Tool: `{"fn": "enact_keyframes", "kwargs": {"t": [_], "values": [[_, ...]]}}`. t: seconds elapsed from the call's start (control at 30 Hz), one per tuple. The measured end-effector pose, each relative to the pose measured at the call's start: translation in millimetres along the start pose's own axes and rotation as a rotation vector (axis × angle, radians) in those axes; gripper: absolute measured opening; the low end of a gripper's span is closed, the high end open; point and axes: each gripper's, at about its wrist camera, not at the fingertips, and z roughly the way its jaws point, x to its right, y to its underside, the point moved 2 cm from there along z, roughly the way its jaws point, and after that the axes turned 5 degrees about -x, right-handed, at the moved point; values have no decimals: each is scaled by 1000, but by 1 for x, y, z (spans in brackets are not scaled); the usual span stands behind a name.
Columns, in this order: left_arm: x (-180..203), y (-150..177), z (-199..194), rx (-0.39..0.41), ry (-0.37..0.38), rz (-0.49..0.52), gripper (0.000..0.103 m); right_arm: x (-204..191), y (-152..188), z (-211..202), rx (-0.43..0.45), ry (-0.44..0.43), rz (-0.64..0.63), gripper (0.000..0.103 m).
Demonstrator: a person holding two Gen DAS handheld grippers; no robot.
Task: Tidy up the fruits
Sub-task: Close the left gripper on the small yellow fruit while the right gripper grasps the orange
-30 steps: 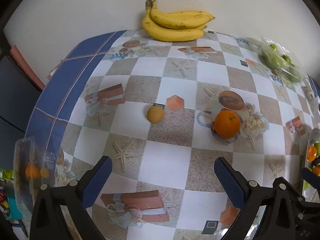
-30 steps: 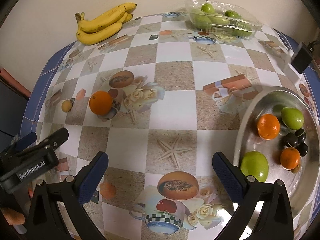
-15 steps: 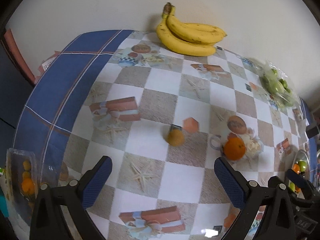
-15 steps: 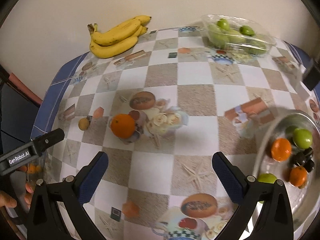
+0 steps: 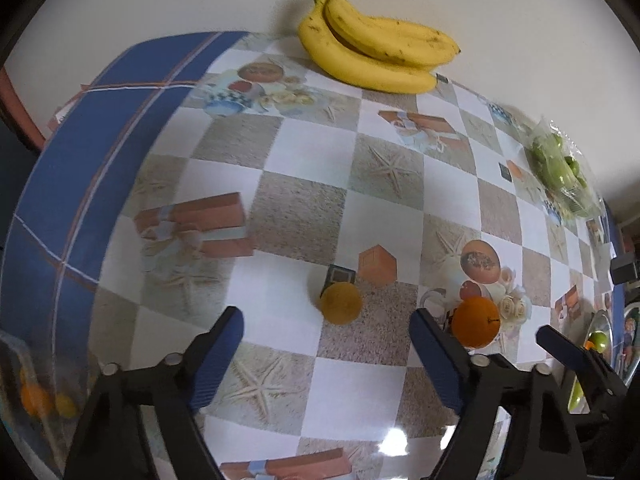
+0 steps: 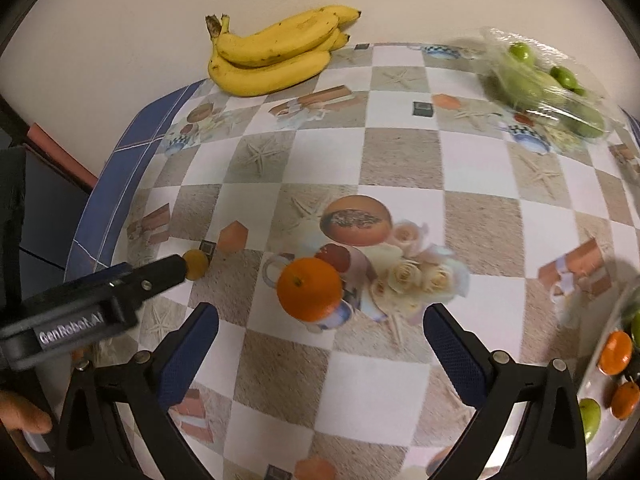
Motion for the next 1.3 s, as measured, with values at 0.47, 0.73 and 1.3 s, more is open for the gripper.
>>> {"fn": "enact_keyframes", "kwargs": {"t": [0.47,0.73,1.3], "values": [[3,-6,22,-31,24,-6,48,-4,-8,26,-52,-15,12,76],[8,-6,28,-40,24,1,28,-7,-9,31,-62,-14,10,59],[15,8,3,1,1,-24,28,-6,2,8,-43,-61,14,42]]}}
